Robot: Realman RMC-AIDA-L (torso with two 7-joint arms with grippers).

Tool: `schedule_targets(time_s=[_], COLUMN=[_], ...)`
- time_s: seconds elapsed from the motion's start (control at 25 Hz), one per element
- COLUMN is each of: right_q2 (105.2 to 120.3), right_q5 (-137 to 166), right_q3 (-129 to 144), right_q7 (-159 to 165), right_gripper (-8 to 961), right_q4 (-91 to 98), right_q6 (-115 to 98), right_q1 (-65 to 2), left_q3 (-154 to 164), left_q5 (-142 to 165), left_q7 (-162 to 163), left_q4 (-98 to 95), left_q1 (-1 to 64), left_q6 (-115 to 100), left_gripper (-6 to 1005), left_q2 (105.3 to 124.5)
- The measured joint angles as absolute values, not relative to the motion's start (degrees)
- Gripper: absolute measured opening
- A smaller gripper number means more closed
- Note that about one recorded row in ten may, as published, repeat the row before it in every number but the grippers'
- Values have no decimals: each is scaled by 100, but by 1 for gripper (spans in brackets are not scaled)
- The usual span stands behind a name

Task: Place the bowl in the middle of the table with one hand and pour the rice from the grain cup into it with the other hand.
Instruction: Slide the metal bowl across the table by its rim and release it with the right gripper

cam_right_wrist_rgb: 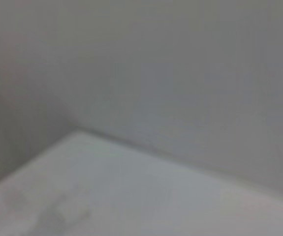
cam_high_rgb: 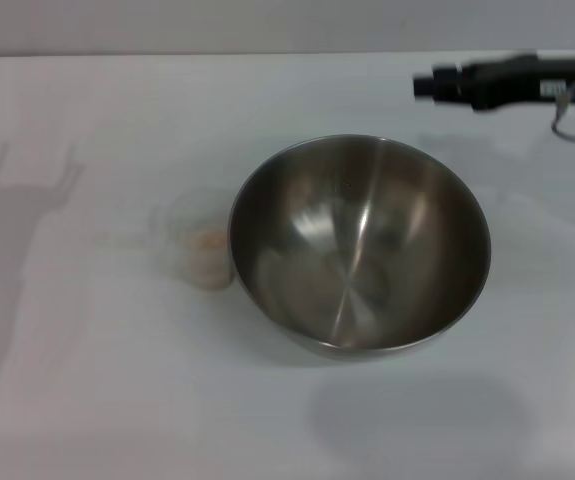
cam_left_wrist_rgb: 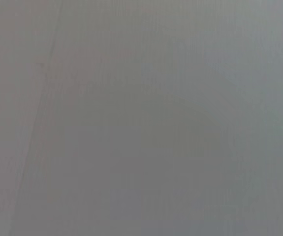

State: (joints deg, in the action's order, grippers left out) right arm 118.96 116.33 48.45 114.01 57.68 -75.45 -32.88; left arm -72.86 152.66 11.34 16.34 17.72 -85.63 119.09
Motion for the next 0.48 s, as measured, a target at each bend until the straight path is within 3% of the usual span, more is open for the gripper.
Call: schedule_targets(time_s=[0.48], right_q2=[11948], right_q5=[8553], right_q3=[5578], right_q7=[7248], right_gripper=[363], right_q4=[5214], right_q6=[-6695], right_q1=[-2942], left_q3=[-7251], left_q5=[15266], left_q7=[1134], left_q4=[1635], left_q1=[1765], left_q6=[-8587], left_gripper=[784], left_q2=[11909])
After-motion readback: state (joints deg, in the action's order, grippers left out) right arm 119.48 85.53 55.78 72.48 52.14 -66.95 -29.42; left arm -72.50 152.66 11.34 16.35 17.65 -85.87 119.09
